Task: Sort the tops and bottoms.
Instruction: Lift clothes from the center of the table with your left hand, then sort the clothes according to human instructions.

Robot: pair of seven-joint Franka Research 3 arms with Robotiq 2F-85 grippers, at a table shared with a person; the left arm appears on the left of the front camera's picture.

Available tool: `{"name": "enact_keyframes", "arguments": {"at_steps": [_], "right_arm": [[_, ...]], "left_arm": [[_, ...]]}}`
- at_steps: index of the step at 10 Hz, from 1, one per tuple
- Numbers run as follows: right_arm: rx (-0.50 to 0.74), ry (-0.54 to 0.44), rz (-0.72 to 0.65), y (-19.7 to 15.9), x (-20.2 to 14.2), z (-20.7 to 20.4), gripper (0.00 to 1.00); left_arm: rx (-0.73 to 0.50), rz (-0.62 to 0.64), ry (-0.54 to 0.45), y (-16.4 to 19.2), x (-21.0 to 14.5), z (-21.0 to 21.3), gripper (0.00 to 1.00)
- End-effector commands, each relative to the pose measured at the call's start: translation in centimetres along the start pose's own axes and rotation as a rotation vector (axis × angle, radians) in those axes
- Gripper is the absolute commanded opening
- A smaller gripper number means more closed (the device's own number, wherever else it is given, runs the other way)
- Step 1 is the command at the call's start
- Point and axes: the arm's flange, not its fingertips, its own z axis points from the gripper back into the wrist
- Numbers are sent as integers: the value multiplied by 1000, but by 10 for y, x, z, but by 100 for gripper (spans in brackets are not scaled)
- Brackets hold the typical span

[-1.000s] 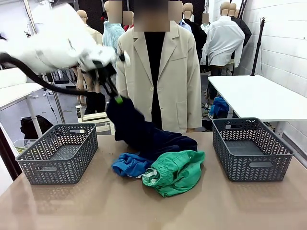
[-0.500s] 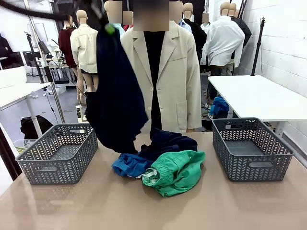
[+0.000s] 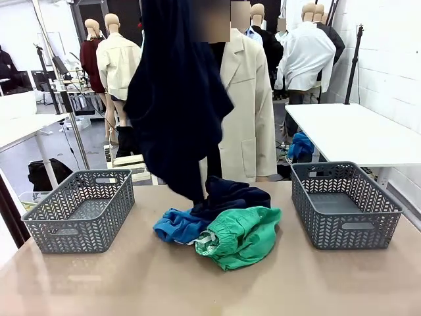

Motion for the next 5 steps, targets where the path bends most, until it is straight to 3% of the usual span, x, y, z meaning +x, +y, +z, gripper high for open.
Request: {"name": "enact_keyframes", "arguments": {"at_steps": [1,2,3,5], "right_arm": [[2,11,-4,-1,-2,-1,100],[2,11,-4,-1,-2,-1,100],[2,11,-4,-1,-2,-1,100],[2,11,-4,-1,-2,-1,100]], "left_arm": [[7,-19,0,-12,34,18,0],[25,-50,72,-23,34,21,0],[6,-9,-10,-12,11,16,0],[6,-9,-10,-12,11,16,0]]}}
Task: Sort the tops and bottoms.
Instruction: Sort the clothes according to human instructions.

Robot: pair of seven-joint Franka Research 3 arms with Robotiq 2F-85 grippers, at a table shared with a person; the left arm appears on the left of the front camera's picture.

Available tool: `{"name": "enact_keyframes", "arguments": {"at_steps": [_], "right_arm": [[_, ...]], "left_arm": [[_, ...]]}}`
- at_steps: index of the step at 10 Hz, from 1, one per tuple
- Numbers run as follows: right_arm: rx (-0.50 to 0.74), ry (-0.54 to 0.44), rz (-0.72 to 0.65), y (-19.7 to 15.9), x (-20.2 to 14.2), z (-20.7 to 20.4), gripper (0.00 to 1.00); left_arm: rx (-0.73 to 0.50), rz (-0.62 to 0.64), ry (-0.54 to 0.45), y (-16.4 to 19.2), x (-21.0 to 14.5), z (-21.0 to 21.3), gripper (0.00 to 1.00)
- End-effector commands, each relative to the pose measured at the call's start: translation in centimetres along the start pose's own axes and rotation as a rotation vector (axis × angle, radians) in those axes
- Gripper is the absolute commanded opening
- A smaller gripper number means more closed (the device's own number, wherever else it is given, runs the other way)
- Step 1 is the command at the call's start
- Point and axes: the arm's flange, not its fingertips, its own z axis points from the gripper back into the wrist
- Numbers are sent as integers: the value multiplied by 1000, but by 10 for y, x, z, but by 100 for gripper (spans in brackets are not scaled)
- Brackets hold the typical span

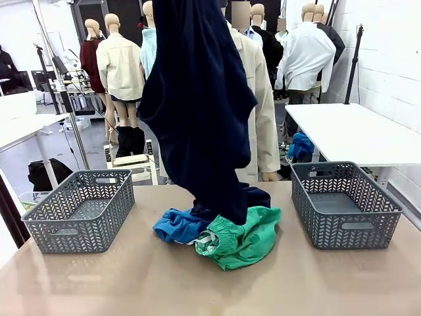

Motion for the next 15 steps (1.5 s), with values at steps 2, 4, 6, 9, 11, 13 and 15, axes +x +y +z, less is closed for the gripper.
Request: {"name": "enact_keyframes", "arguments": {"at_steps": [2,4,6,9,11,13,15], "right_arm": [[2,11,-4,-1,-2,-1,100],[2,11,-4,-1,-2,-1,100],[2,11,-4,-1,-2,-1,100],[2,11,-4,-1,-2,-1,100],[2,11,-4,-1,-2,-1,100],[2,11,-4,-1,-2,-1,100],[2,11,-4,-1,-2,-1,100]], "left_arm": [[0,14,-25,7,-4,0,0],[0,14,-25,7,-4,0,0],[0,14,-25,7,-4,0,0],[0,14,-25,7,-4,0,0],[0,14,-25,7,-4,0,0],[0,14,-25,7,-4,0,0],[0,14,-25,7,-4,0,0]]}}
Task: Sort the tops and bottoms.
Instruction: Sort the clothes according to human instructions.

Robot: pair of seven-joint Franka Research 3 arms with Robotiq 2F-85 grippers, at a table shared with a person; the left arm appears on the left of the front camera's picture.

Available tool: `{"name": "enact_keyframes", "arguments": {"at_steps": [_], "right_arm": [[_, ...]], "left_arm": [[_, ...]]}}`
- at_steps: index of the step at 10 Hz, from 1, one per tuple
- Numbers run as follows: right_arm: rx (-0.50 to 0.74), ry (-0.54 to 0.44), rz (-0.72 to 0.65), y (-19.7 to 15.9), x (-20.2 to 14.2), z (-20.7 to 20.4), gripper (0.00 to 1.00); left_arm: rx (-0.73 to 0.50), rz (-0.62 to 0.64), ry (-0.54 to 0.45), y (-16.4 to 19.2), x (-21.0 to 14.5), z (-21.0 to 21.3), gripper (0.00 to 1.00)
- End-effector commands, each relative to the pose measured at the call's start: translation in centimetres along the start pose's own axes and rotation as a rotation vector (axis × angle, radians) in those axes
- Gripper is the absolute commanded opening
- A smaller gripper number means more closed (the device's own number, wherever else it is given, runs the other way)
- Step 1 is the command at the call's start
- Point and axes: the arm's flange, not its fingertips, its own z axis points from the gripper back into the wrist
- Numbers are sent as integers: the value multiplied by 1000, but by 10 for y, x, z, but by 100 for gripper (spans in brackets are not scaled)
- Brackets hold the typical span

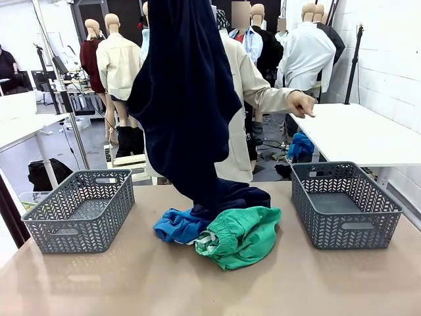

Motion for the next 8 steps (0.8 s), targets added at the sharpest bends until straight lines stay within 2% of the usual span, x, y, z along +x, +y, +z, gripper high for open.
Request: {"name": "enact_keyframes", "arguments": {"at_steps": [1,8], "right_arm": [[2,11,-4,-1,-2,-1,100],[2,11,-4,-1,-2,-1,100]], "left_arm": [[-5,7,-21,2,-3,3,0],[-5,7,-21,2,-3,3,0]]}}
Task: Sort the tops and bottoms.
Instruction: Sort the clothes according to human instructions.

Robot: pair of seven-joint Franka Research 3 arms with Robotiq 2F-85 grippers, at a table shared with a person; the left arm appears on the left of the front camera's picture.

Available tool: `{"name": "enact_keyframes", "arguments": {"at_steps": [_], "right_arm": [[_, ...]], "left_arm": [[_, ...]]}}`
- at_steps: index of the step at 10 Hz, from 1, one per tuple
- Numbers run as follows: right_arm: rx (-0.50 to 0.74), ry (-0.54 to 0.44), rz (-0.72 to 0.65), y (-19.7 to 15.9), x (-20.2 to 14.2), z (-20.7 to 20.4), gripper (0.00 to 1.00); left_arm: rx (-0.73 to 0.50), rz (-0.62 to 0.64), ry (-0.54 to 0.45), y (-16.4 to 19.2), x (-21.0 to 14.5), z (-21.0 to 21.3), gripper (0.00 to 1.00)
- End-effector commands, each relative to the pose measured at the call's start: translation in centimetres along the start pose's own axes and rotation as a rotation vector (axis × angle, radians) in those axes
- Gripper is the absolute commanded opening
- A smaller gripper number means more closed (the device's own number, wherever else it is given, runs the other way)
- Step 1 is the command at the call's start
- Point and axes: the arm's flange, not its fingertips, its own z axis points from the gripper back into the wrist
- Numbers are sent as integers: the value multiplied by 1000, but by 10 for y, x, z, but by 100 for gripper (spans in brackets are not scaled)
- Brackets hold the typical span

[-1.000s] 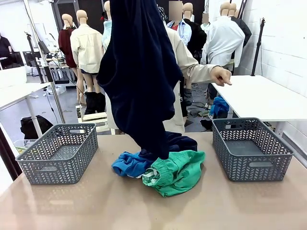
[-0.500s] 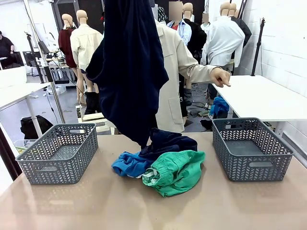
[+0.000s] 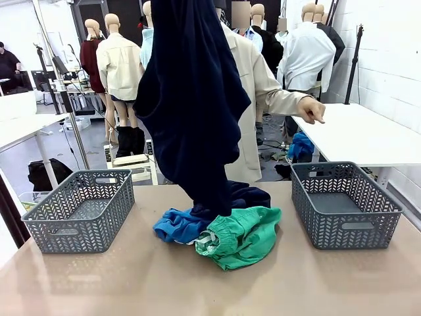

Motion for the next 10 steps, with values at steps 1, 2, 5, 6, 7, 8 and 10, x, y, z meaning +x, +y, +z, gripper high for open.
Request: {"name": "enact_keyframes", "arguments": {"at_steps": [1,2,5,6,7,8,10], "right_arm": [[2,11,-4,-1,-2,-1,100],[2,11,-4,-1,-2,-1,100],[2,11,-4,-1,-2,-1,100],[2,11,-4,-1,-2,-1,100],[2,11,-4,-1,-2,-1,100],[2,11,-4,-1,-2,-1,100],[2,11,-4,-1,-2,-1,100]], "left_arm": [[-5,7,-21,2,-3,3,0],[0,0,0,0,0,0,0],[-64,-179,-257,12,122,-40,0],[-88,-202,-343,20,161,-46,0],[-70,-190,-424,31,205,-57,0],[-64,-227,-461,35,249,-71,0],[-158,-300,-579,27,316,-99,0]]}}
